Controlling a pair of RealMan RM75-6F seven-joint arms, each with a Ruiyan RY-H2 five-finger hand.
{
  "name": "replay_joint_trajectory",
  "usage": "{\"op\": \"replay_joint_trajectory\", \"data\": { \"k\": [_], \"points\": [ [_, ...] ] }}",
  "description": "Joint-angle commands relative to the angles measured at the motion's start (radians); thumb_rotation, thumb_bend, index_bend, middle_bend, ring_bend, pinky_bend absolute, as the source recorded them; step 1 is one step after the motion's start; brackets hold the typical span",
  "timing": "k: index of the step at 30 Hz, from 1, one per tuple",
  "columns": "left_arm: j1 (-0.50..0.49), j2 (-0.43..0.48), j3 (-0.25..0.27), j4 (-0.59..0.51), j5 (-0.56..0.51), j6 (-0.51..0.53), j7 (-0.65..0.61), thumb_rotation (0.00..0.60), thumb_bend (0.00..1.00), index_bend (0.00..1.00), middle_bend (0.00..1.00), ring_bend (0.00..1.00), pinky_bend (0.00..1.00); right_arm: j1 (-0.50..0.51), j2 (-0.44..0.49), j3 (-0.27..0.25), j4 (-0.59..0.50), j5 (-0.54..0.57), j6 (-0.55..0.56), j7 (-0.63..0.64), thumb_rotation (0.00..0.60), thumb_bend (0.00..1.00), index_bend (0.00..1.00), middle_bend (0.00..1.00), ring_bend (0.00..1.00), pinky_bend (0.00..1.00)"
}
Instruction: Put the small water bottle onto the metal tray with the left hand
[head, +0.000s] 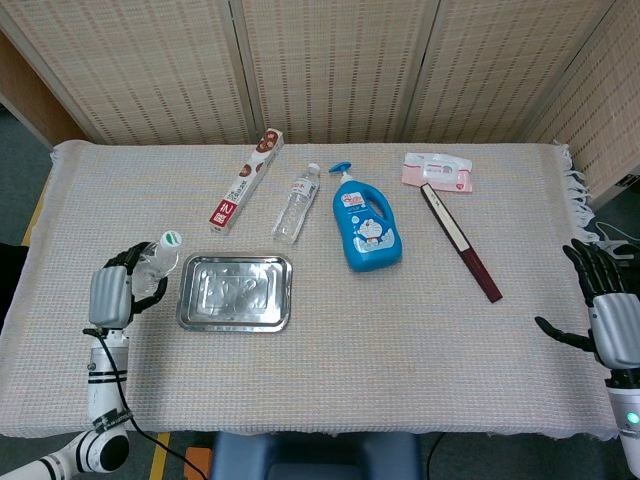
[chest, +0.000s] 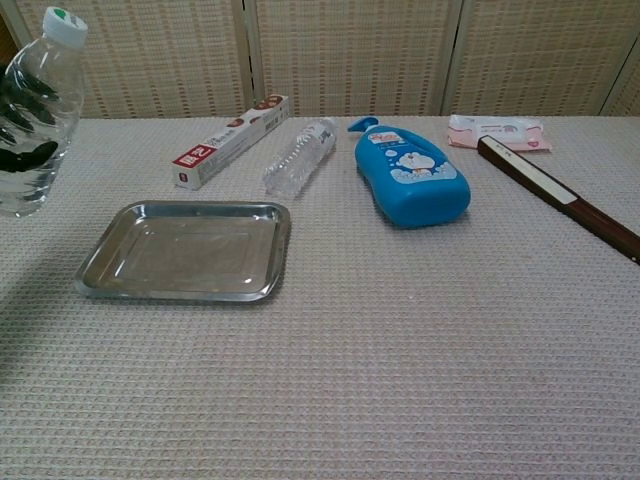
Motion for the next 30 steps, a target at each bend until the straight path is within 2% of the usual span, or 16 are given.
{"op": "replay_joint_trajectory", "data": {
  "k": [1, 5, 8, 11, 13, 16, 20, 23, 25, 30],
  "points": [
    [0.022, 0.122, -0.065, -0.29, -0.173, -0.17, -0.482, 0.6, 0.48, 0.53, 0.66, 0.5, 0.47, 0.001, -0.001, 0.0, 0.001, 0.001, -0.003, -0.002, 0.6, 0.06, 0.06, 0.0, 0.0, 0.03],
    [-0.014, 0.04, 0.043, -0.07, 0.012, -0.007, -0.137, 0.6, 0.48, 0.53, 0.66, 0.5, 0.46, 0.0, 0.001, -0.002, -0.002, 0.0, -0.003, -0.004, 0.6, 0.06, 0.06, 0.0, 0.0, 0.03],
    [-0.036, -0.013, 0.105, 0.116, 0.158, 0.101, 0.049, 0.6, 0.48, 0.52, 0.65, 0.5, 0.45, 0.001, 0.001, -0.002, -0.002, 0.001, -0.006, -0.005, 0.6, 0.06, 0.06, 0.0, 0.0, 0.03],
    [-0.056, -0.059, 0.137, 0.274, 0.255, 0.178, 0.152, 0.6, 0.48, 0.52, 0.65, 0.5, 0.46, 0.001, 0.001, -0.002, -0.002, 0.002, -0.008, -0.004, 0.6, 0.06, 0.06, 0.0, 0.0, 0.03],
    [-0.06, -0.079, 0.141, 0.316, 0.268, 0.196, 0.149, 0.6, 0.48, 0.52, 0.65, 0.5, 0.47, 0.001, 0.002, -0.002, -0.003, 0.002, -0.008, -0.003, 0.6, 0.06, 0.06, 0.0, 0.0, 0.03],
    [-0.051, -0.1, 0.114, 0.276, 0.208, 0.182, 0.052, 0.6, 0.48, 0.52, 0.66, 0.5, 0.47, 0.001, 0.003, -0.002, -0.004, 0.002, -0.008, -0.001, 0.6, 0.06, 0.06, 0.0, 0.0, 0.03],
    [-0.016, -0.058, 0.04, 0.045, 0.032, 0.07, -0.181, 0.6, 0.48, 0.53, 0.66, 0.5, 0.48, 0.0, 0.004, -0.001, -0.005, 0.006, -0.009, 0.003, 0.6, 0.06, 0.06, 0.0, 0.0, 0.03],
    [0.007, 0.009, -0.004, -0.104, -0.089, -0.022, -0.27, 0.6, 0.48, 0.53, 0.66, 0.5, 0.48, 0.001, 0.004, -0.001, -0.006, 0.007, -0.011, 0.004, 0.6, 0.06, 0.06, 0.0, 0.0, 0.03],
    [0.013, 0.035, -0.01, -0.127, -0.122, -0.039, -0.253, 0.6, 0.48, 0.53, 0.66, 0.5, 0.48, 0.001, 0.005, -0.002, -0.006, 0.006, -0.013, 0.004, 0.6, 0.06, 0.06, 0.0, 0.0, 0.03],
    [0.001, 0.022, -0.003, -0.047, -0.105, 0.007, -0.143, 0.6, 0.48, 0.53, 0.66, 0.5, 0.48, 0.003, 0.004, -0.004, -0.006, 0.007, -0.019, -0.001, 0.6, 0.06, 0.06, 0.0, 0.0, 0.03]
  ]
}}
